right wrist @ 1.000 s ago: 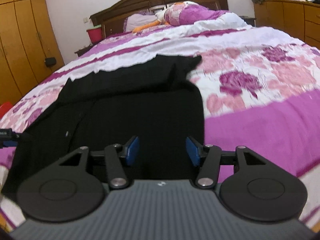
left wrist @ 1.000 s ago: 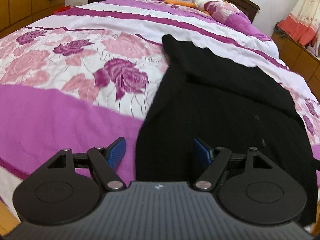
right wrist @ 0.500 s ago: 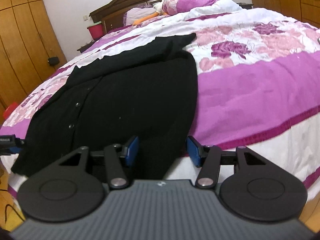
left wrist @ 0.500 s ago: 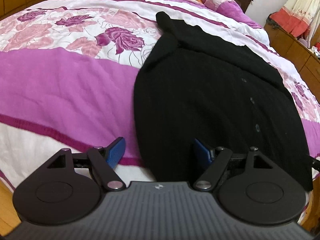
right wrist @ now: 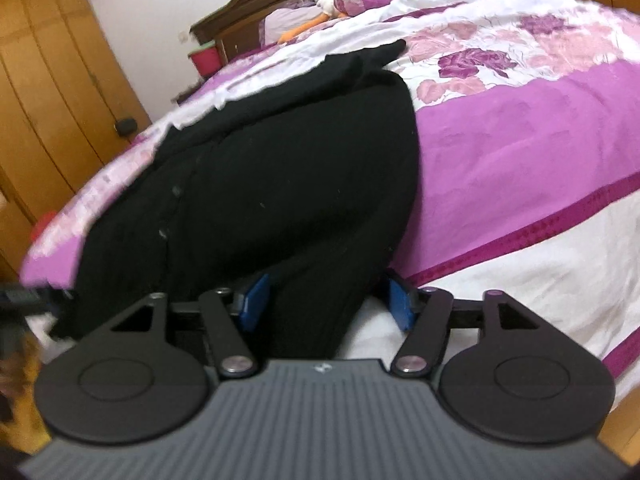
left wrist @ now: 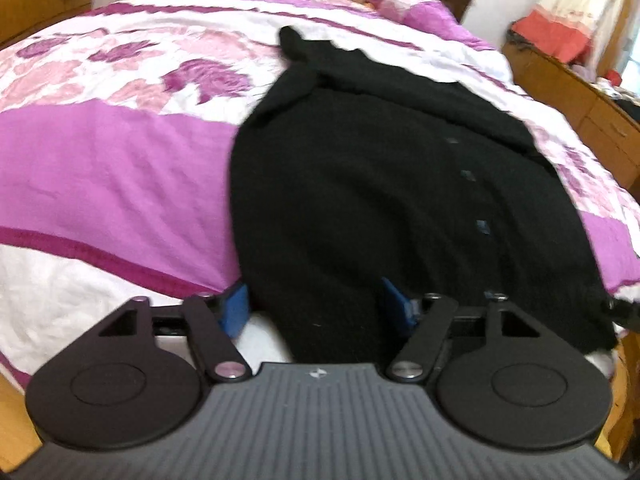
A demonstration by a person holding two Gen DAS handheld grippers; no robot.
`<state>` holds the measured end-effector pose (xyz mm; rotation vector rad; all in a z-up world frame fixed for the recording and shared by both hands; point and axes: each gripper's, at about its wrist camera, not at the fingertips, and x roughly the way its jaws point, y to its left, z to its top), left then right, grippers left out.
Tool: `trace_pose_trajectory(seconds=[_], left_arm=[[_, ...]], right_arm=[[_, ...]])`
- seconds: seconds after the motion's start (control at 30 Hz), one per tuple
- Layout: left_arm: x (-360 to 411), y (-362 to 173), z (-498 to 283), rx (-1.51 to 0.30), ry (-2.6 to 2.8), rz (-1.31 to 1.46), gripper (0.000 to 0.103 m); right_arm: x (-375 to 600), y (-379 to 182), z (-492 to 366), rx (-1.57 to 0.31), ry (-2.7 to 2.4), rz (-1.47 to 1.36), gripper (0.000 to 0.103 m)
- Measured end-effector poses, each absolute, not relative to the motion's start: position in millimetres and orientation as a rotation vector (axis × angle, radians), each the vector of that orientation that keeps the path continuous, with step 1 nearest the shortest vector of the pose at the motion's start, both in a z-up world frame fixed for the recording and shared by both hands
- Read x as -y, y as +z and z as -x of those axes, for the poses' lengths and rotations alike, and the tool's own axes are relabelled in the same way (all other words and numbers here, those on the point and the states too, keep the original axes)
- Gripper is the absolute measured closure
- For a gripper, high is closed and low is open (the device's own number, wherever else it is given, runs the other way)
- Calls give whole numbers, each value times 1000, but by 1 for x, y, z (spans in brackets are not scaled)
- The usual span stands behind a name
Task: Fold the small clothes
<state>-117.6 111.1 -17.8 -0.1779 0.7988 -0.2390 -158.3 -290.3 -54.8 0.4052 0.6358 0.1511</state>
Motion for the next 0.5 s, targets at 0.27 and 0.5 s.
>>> trace_pose_trajectory(seconds=[0.27, 0.5], left_arm=[[-100, -27, 116, -783, -261, 162, 36], [-101, -29, 111, -777, -267, 173, 51]], right_arm=[[281, -60, 161, -613, 248, -400, 40], [279, -60, 163, -587, 234, -368, 63]])
